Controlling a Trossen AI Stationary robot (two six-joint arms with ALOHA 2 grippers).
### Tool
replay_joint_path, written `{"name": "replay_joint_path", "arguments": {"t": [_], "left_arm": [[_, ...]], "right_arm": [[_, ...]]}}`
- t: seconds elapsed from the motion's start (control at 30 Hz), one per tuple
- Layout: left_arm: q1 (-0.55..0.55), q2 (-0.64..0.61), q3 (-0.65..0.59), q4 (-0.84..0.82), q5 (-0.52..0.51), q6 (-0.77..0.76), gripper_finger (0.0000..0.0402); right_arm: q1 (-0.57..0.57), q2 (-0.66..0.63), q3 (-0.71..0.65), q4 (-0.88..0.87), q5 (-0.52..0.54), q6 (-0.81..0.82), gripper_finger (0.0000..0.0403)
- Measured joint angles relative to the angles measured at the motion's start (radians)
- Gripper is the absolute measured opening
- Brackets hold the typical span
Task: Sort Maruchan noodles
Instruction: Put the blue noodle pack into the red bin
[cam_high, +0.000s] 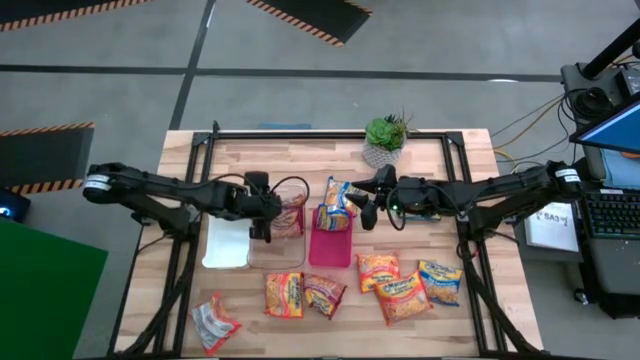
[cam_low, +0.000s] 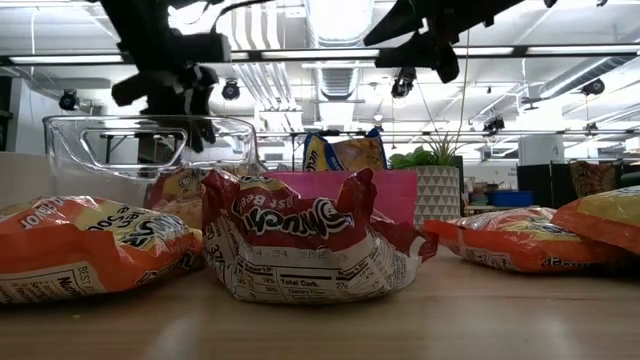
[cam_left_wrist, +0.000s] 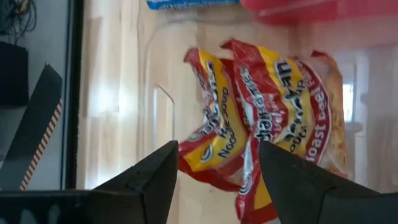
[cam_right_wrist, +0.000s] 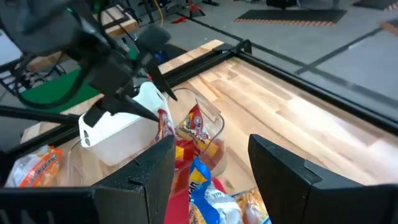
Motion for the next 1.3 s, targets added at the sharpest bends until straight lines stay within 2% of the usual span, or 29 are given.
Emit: {"name": "replay_joint_path", "arguments": {"t": [0.27,0.47,0.73,0.93,1.07,1.3], "left_arm": [[-0.002,-0.024,0.057,-0.022,0.002,-0.022,0.0205],[-0.012,-0.049,0.057,0.115,0.026,-0.024,0.0205],[-0.021,-0.057,0.057,0.334,0.077,0.034,0.0205],[-0.029,-0.057,0.057,0.432,0.1,0.071,0.0205],[-0.042,-0.057,0.057,0.434,0.099,0.076,0.0205],[-0.058,-0.057,0.057,0.434,0.099,0.052,0.0205]], "right_arm": [[-0.012,-0.075,0.001,-0.205,0.0,0.146,0.0188],[-0.068,-0.023,0.0,-0.372,0.001,0.207,0.0143],[-0.187,0.108,-0.001,-0.358,-0.057,0.165,0.002],[-0.209,0.217,-0.003,-0.318,-0.059,0.124,0.001],[-0.208,0.279,-0.004,-0.297,-0.059,0.114,0.0009],[-0.225,0.388,-0.014,-0.151,-0.067,0.074,0.0009]]}}
